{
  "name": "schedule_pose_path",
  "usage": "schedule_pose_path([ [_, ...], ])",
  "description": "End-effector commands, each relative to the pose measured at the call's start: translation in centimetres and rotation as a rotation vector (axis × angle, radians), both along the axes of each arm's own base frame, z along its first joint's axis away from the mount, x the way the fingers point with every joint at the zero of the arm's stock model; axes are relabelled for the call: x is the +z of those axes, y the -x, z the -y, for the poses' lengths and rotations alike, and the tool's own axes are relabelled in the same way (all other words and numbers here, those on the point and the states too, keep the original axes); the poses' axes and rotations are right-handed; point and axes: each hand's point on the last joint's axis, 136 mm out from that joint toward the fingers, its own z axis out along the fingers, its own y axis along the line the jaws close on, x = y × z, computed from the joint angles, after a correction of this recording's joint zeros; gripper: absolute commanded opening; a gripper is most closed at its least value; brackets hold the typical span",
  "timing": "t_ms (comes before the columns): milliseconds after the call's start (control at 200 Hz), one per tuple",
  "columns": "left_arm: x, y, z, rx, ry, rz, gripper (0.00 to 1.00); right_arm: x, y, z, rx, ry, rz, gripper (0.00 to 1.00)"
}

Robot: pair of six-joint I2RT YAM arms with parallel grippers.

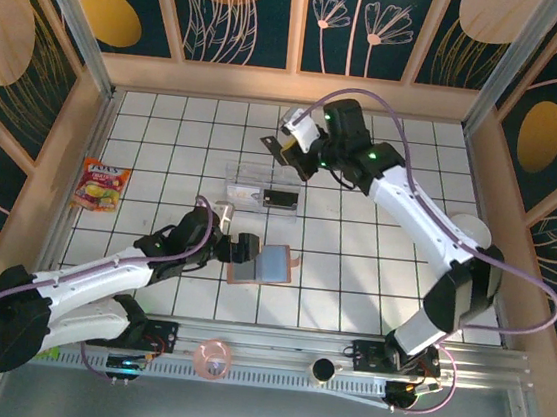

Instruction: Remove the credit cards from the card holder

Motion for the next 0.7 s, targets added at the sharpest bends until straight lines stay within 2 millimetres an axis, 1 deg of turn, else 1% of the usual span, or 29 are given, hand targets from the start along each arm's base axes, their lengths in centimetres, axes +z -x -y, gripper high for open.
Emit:
schedule_pose_path([
  [0,0.2,-1.0,-1.2,0.057,-0.061,0.009,0.99,-2.3,1.2,-0.3,0.180,0.128,-0.022,0.00],
  [60,0.2,-1.2,-1.6,0.075,-0.070,0.010,0.99,-3.2,1.0,-0.5,0.221,0.182,-0.045,0.00],
  [70,0.1,-1.3,-1.8,0.081,-0.073,0.009,0.99,-3.2,0.9,-0.5,0.226,0.188,-0.045,0.00],
  [160,0.1,-1.9,-2.5,0.115,-0.095,0.013,0.99,-5.2,1.0,-0.3,0.280,0.275,-0.093,0.00],
  [240,0.2,-2.3,-2.9,0.139,-0.101,0.016,0.99,-7.7,1.1,0.0,0.305,0.355,-0.129,0.00],
  [325,0.3,-2.7,-3.1,0.154,-0.099,0.013,0.99,-9.7,1.3,0.3,0.323,0.412,-0.130,0.00],
  [400,0.2,-2.9,-3.2,0.162,-0.106,0.007,0.99,-10.6,1.5,0.2,0.339,0.439,-0.120,0.00],
  [540,0.3,-3.2,-3.6,0.169,-0.118,0.004,0.99,-11.7,1.1,0.0,0.334,0.494,-0.096,0.00],
  [696,-0.1,-3.2,-3.6,0.170,-0.118,-0.009,0.99,-13.4,1.1,0.3,0.343,0.549,-0.097,0.00],
])
